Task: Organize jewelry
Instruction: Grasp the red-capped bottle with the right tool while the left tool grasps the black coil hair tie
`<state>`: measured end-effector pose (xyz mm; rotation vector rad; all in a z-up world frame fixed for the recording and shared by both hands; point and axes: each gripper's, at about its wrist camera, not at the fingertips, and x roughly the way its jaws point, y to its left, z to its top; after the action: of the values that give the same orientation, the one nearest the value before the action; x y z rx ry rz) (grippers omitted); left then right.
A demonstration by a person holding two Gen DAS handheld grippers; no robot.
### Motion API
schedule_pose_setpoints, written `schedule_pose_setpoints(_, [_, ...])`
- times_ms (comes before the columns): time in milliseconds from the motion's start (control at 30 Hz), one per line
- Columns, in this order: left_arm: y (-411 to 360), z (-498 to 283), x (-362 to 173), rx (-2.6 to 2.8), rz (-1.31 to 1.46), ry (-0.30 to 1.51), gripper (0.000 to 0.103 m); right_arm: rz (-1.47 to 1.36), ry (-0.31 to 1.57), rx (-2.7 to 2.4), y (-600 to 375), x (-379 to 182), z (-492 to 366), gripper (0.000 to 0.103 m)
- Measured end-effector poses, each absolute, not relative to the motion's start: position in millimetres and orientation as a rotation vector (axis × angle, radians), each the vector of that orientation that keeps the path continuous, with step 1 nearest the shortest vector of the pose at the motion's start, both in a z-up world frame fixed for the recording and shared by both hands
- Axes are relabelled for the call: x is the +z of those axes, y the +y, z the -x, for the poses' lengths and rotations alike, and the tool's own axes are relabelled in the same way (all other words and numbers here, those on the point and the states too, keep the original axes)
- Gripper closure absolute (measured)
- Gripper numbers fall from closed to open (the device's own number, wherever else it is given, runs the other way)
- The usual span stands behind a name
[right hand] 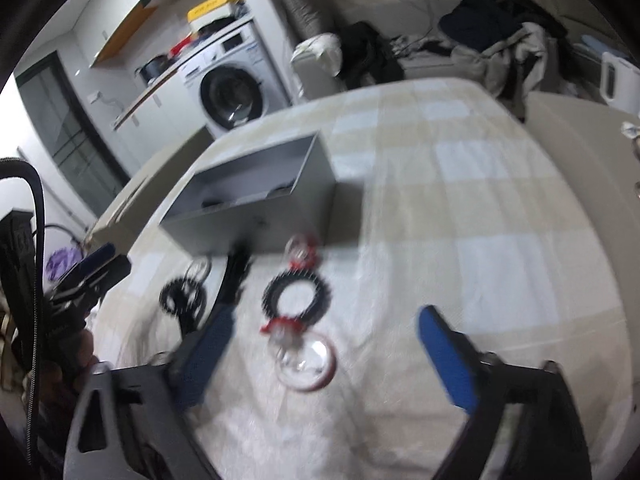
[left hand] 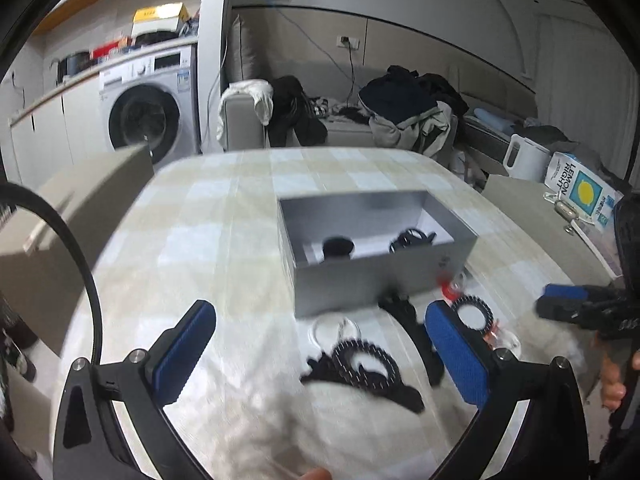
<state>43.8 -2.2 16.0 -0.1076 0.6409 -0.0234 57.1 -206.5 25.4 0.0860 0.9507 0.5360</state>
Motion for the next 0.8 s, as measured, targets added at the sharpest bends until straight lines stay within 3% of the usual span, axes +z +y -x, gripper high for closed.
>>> schedule_pose_setpoints(233, [-6.5,-40.7,-1.7,-0.013,0.108,0.696,0.001,-0.023,0.983,0.623,-184.1,11.8,-47.5,0.031])
schedule_pose_setpoints(467, [-5.3,-37.0,-4.7,-0.035,0.119,0.698,0.001,0.007,0.998,0.634,-175.7,6.3,-45.7,0.054])
schedule_pose_setpoints(800, [-3.9,-35.3,-6.0,-0.032,0.13,0.695,0.001,0.054,0.998,0.636,-166.3,3.3,-47.9,0.067])
